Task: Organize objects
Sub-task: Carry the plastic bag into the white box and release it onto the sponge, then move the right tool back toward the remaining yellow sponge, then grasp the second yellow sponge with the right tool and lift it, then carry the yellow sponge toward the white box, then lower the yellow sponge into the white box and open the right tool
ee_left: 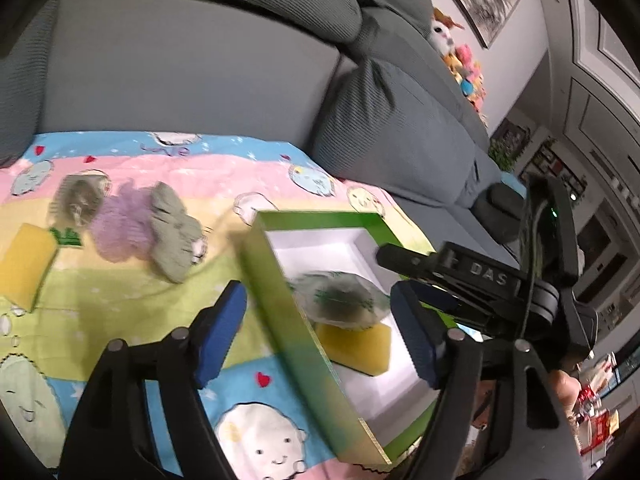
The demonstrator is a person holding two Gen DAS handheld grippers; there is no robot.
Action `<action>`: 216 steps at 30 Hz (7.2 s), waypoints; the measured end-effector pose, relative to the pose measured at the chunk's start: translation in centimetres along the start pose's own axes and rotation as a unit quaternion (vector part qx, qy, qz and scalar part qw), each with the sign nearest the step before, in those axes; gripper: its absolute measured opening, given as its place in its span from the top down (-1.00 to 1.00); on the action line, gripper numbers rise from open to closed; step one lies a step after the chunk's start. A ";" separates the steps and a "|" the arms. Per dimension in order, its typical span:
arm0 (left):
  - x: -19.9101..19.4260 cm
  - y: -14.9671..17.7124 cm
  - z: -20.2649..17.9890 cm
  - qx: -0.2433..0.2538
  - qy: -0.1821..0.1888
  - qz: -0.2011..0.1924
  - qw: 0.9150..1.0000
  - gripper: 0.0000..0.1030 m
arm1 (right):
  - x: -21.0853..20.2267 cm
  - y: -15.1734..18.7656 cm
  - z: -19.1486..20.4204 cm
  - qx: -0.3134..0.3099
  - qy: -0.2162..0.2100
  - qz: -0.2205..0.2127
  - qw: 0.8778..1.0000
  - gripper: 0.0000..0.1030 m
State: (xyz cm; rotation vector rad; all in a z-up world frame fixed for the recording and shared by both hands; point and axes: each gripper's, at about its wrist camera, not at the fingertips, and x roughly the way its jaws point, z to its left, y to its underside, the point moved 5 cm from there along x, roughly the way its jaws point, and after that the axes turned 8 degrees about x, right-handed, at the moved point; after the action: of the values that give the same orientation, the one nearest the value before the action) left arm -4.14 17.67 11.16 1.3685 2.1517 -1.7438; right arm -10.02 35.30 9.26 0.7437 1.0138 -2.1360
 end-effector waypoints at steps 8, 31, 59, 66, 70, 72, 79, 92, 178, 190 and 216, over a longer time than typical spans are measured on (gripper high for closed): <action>-2.7 0.0 4.1 -0.028 -0.043 -0.014 0.999 -0.61 | -0.3 0.5 1.0 -0.013 -0.007 -0.001 1.000 -0.49; -7.2 1.4 13.2 -0.096 -0.113 -0.020 0.989 -0.88 | -0.2 3.3 6.5 -0.061 -0.069 -0.004 0.996 -0.78; -10.2 4.3 22.6 -0.169 -0.151 -0.003 0.974 -0.97 | 5.0 11.4 18.0 -0.190 -0.082 0.049 0.977 -0.97; -10.5 5.9 25.7 -0.207 -0.145 0.001 0.968 -0.97 | 7.8 12.7 21.2 -0.174 -0.097 0.085 0.976 -0.97; -10.8 6.3 27.5 -0.237 -0.138 -0.002 0.962 -0.97 | 9.9 13.5 23.2 -0.185 -0.077 0.094 0.975 -0.97; -10.9 6.2 28.0 -0.247 -0.136 -0.005 0.959 -0.97 | 10.9 13.9 24.2 -0.189 -0.074 0.103 0.974 -0.97; -10.9 6.4 29.5 -0.266 -0.134 -0.002 0.955 -0.97 | 14.3 15.0 26.3 -0.192 -0.059 0.125 0.972 -0.97; -10.0 7.6 32.3 -0.308 -0.139 0.017 0.941 -0.97 | 18.7 16.8 27.9 -0.204 -0.039 0.161 0.965 -0.93; -8.4 -0.8 6.7 -0.039 -0.044 -0.052 0.997 0.22 | 0.5 7.8 17.0 -0.133 -0.095 -0.001 0.987 0.11; -6.8 -1.1 3.2 -0.015 -0.027 -0.051 0.998 0.22 | -1.8 6.1 13.7 -0.101 -0.102 -0.033 0.989 0.11; -2.4 -0.9 -1.6 -0.003 0.028 -0.033 0.999 0.22 | -3.7 3.1 7.4 -0.042 -0.074 -0.042 0.995 0.11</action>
State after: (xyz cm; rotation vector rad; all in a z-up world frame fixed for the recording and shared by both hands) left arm -2.54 17.54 13.76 1.3762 2.2535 -1.7391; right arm -6.95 28.86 14.51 0.5019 1.0637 -2.1697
